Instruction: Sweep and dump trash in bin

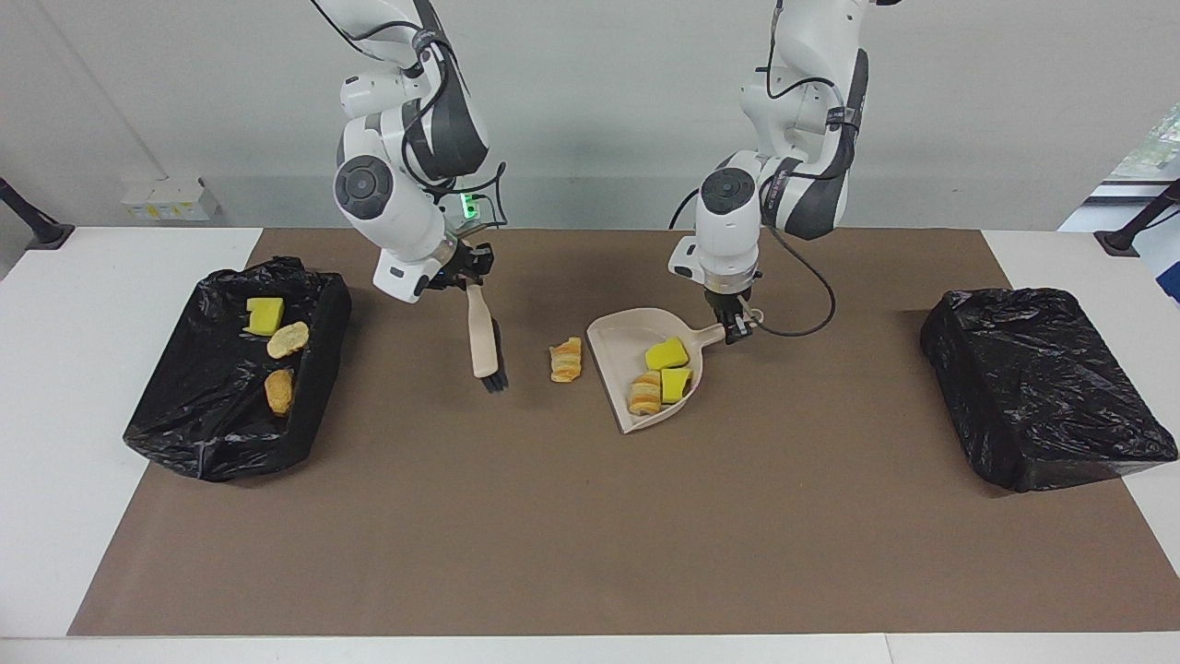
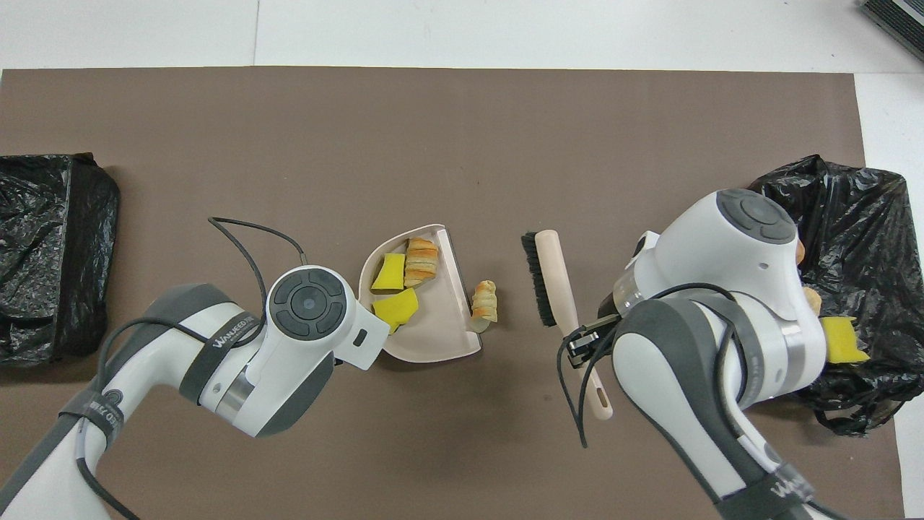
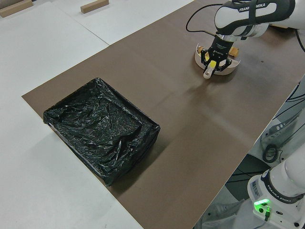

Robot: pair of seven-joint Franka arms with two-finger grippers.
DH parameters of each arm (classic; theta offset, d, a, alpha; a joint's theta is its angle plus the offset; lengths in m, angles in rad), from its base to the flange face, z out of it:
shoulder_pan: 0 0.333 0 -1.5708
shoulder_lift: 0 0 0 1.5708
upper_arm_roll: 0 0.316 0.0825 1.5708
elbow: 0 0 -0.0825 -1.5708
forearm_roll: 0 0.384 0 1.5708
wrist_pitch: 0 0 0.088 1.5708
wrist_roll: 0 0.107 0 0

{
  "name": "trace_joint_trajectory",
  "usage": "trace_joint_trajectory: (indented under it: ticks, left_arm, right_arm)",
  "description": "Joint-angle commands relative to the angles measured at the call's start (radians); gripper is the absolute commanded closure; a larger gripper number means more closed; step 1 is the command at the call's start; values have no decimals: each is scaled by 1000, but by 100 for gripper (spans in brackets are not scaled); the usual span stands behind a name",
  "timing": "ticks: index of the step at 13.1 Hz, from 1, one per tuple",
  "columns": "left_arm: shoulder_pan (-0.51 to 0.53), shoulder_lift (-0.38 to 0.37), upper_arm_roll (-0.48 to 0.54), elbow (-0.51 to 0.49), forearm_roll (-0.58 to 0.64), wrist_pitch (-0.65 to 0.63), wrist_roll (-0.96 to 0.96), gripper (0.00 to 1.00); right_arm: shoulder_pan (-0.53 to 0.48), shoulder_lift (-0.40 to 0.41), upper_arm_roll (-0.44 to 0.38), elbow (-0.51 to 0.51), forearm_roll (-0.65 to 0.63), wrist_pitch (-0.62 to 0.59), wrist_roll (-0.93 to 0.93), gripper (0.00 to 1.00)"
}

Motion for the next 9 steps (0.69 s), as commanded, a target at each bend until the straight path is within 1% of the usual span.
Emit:
trace_joint_trajectory:
  ticks: [1, 3, 5, 8, 9]
  left_arm:
    - [15, -24, -3, -35, 6, 11, 10, 100]
    - [10, -26, -3, -35, 6, 7, 4, 100]
    - [7, -26, -5, -35, 6, 7, 1, 100]
    - [6, -26, -5, -35, 6, 10, -2, 100]
    - [6, -27, -5, -35, 6, 8, -2, 100]
  right_arm:
    - [-65, -32, 11, -29, -65, -18, -54, 100]
    - [-94, -58, 14, -80, -94, 11, -86, 100]
    - [-75, -74, 18, -128, -103, 90, -79, 100]
    - [19, -36, 18, -163, -120, 159, 5, 100]
    - [40, -4, 19, -161, -119, 167, 35, 100]
